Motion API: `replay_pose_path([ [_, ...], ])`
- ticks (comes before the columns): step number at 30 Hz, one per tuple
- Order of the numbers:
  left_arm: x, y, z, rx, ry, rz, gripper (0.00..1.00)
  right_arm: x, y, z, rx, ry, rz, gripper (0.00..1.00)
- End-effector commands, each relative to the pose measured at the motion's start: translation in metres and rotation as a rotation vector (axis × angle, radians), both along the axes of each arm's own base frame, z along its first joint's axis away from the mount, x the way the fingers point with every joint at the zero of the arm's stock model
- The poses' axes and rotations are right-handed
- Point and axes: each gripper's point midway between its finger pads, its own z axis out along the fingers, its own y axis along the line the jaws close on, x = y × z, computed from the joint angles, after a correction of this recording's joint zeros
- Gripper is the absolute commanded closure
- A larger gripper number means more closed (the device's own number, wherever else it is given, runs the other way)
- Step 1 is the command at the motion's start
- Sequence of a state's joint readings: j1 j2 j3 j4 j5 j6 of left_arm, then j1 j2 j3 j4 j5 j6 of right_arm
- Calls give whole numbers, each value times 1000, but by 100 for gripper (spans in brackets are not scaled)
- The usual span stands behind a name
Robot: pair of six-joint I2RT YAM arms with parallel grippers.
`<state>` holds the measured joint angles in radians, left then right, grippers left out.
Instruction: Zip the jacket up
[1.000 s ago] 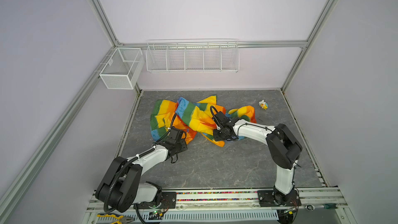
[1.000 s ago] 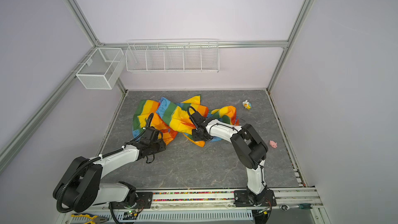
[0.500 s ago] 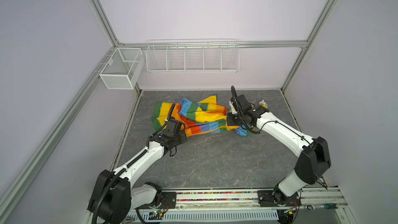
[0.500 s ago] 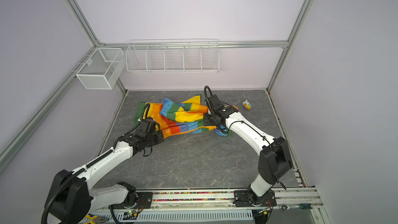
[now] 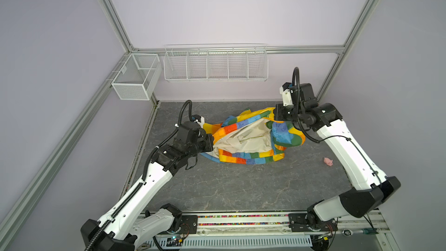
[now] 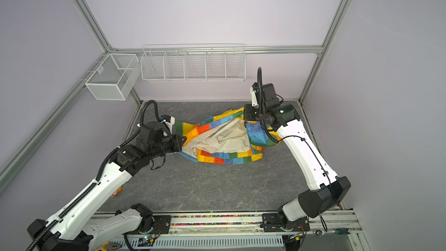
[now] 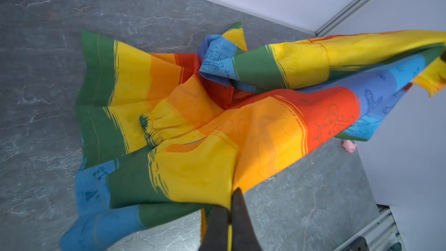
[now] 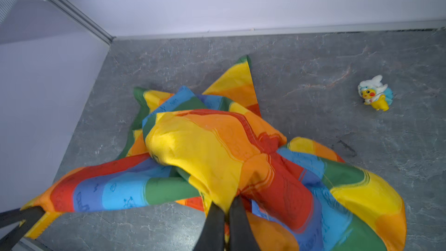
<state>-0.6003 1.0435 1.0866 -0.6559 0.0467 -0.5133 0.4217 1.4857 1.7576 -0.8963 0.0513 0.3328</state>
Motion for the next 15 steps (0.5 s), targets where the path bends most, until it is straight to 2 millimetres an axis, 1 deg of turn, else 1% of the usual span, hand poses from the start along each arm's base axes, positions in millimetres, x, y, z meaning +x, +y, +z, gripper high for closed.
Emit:
replay_pose_path([
  [1,-11,12,8,88,-1,21,100,-5,-15,31,-20,-78,0,93],
  [3,-4,20,5,142,-8,67,100,1,-15,27,-28,-70,4,93],
  [4,3,26,2,178,-14,109,100,6,-13,22,-30,-57,8,93],
  [6,18,32,-1,212,-45,177,100,18,-7,9,-30,-30,15,93],
  [8,36,36,-4,262,-62,238,100,36,0,-10,-37,9,14,93],
  [11,63,38,-12,305,-41,274,100,64,13,-35,-36,68,20,93],
  [12,71,39,-15,315,-36,280,100,71,18,-40,-32,79,23,93],
  [13,79,43,-19,333,-25,297,100,81,23,-49,-30,97,22,93],
  [15,93,57,-29,363,4,347,100,95,32,-63,-20,126,26,91],
])
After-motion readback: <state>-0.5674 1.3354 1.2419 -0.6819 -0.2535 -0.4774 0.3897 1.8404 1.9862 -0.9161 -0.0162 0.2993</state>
